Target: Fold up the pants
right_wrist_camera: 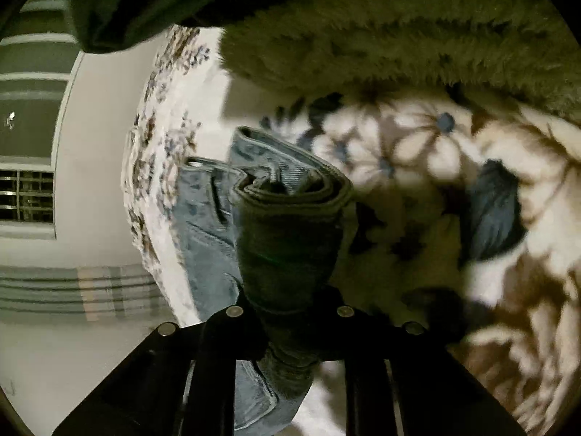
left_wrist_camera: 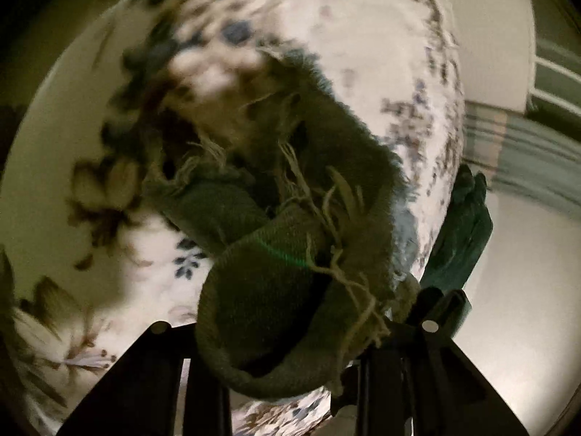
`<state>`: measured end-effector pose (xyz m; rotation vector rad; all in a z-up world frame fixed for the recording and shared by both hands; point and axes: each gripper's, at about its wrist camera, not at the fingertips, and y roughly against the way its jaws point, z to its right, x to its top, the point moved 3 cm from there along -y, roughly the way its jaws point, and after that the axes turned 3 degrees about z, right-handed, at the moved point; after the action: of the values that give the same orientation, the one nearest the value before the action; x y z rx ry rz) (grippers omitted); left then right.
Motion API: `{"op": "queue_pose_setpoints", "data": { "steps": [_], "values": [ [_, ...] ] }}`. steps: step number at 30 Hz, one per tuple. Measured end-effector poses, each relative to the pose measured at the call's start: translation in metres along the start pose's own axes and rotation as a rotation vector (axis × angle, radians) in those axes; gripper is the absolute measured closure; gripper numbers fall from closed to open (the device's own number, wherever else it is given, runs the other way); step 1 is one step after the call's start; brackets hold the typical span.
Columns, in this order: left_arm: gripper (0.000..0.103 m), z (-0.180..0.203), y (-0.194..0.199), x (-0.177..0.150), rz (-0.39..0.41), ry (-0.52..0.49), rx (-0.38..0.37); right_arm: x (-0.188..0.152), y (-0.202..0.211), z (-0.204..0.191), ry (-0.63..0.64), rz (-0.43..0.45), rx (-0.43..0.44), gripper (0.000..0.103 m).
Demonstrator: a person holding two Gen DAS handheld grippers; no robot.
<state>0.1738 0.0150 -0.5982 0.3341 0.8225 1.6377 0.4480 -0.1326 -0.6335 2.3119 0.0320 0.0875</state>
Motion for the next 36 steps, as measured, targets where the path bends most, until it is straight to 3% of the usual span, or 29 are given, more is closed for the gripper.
{"op": "queue_pose_setpoints", "data": {
  "steps": [9, 13, 17, 23, 28, 32, 36],
  "values": [
    [0.079, 0.109, 0.071, 0.025, 0.005, -0.230, 0.038, -0.024, 0.067, -0.071, -0.028, 0.033, 0.003, 0.088],
    [0.079, 0.168, 0.092, 0.021, -0.024, -0.295, 0.035, -0.026, 0.113, -0.105, -0.058, 0.069, -0.005, 0.088],
    [0.079, 0.240, 0.100, -0.001, -0.086, -0.422, 0.011, -0.007, 0.175, -0.133, -0.108, 0.171, 0.002, 0.088],
    [0.079, 0.363, 0.069, -0.049, -0.228, -0.608, -0.081, 0.063, 0.269, -0.163, -0.203, 0.395, 0.034, 0.088],
    [0.079, 0.457, 0.002, -0.103, -0.362, -0.742, -0.139, 0.125, 0.321, -0.161, -0.281, 0.535, 0.011, 0.089],
    [0.079, 0.506, -0.043, -0.148, -0.445, -0.841, -0.146, 0.158, 0.354, -0.145, -0.382, 0.630, 0.029, 0.088],
    [0.079, 0.533, -0.053, -0.178, -0.517, -0.867, -0.167, 0.171, 0.382, -0.134, -0.422, 0.703, 0.047, 0.088]
  ]
}}
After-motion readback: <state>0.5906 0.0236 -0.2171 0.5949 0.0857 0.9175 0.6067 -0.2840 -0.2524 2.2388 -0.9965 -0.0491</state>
